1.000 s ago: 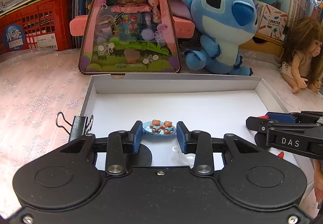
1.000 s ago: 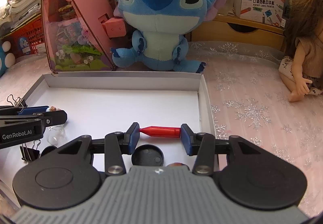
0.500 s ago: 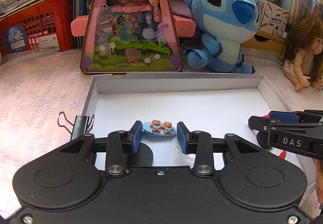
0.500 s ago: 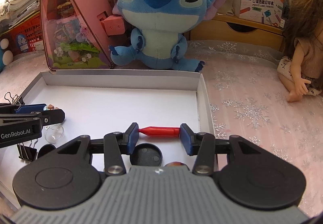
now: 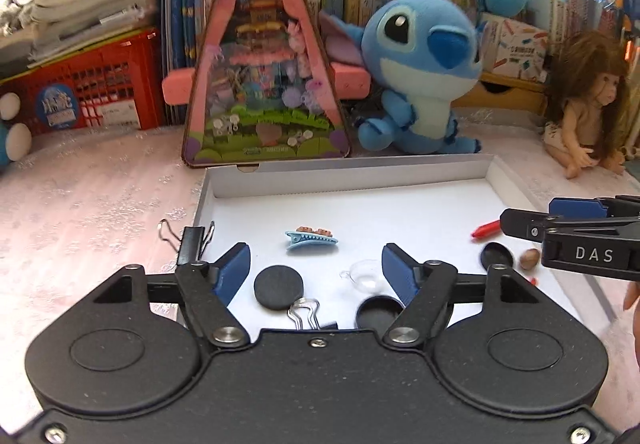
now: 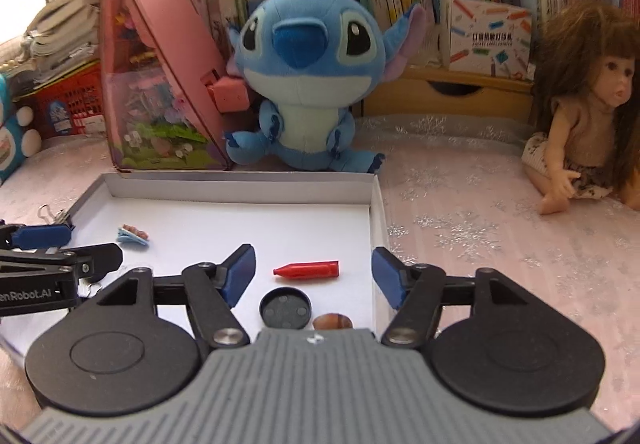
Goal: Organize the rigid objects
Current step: 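Withdraw both open tools from the tray toward the remaining hair clip and lid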
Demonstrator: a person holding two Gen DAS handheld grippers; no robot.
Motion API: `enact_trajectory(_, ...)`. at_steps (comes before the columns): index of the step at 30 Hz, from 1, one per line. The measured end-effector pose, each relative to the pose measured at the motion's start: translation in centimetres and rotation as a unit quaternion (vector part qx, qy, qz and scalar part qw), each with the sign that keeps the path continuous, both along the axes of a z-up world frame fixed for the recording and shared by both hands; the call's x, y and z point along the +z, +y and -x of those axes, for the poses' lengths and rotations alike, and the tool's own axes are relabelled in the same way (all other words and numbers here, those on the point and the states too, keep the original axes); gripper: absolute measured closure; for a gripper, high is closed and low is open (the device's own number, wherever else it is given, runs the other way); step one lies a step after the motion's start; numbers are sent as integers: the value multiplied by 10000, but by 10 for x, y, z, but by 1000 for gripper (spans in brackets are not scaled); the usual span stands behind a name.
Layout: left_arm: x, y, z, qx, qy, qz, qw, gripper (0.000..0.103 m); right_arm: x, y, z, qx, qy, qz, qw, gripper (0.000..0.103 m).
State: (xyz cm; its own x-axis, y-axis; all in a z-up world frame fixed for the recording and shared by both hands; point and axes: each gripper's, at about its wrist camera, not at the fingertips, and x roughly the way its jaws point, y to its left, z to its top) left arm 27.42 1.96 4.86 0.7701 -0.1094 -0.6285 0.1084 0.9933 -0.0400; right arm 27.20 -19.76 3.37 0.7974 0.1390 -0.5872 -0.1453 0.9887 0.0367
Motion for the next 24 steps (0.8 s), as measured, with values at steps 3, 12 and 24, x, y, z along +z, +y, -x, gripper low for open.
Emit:
enact_trajectory(3,8,0,17,-58,-62,-11,10000,31,6,-2,16,90,-130,-29,9999,20)
enact_trajectory(12,19,-3,70,-257,-222,59,9994,31,15,-3,73,349,-552,-37,9979,17)
enact_trajectory(24,12,-4,128,-500,-273,194,9982,30,13,-4,137,710,-826,-108,9940,14)
